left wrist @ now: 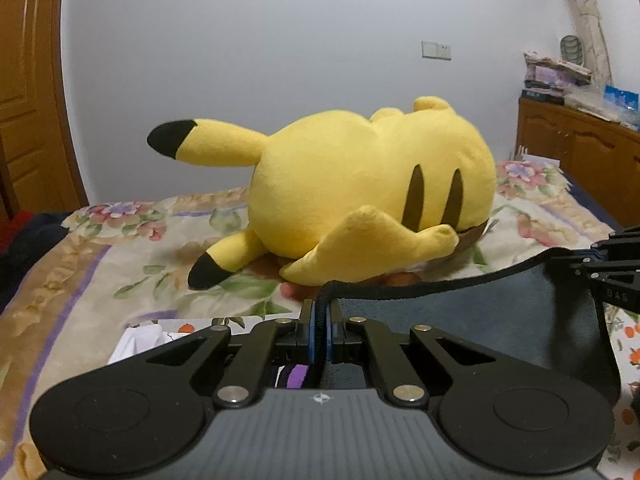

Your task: Fold towel

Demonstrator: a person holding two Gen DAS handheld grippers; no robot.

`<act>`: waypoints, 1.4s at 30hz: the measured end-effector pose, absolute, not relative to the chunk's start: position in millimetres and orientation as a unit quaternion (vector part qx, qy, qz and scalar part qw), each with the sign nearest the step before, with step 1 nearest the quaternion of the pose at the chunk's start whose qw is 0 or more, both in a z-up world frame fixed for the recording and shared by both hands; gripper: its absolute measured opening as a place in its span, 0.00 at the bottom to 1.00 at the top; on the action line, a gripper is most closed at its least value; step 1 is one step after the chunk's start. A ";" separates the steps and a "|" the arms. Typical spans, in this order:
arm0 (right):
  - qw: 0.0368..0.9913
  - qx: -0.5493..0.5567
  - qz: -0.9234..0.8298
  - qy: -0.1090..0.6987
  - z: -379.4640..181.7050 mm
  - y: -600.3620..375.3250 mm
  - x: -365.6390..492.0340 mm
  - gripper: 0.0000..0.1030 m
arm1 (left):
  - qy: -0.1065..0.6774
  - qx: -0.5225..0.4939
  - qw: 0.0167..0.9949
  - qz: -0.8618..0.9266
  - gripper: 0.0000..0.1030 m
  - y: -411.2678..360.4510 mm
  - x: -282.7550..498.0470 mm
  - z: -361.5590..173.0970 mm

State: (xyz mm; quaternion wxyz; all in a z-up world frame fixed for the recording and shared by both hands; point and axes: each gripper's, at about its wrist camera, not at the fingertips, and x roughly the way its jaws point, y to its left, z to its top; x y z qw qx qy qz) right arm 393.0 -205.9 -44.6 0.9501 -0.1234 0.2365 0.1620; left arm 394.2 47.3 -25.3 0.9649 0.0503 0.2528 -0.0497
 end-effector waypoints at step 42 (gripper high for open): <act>0.941 -0.064 0.126 0.306 -99.5 -190.0 402.4 0.51 | 0.316 0.058 0.947 -0.026 0.40 43.3 409.3 -97.6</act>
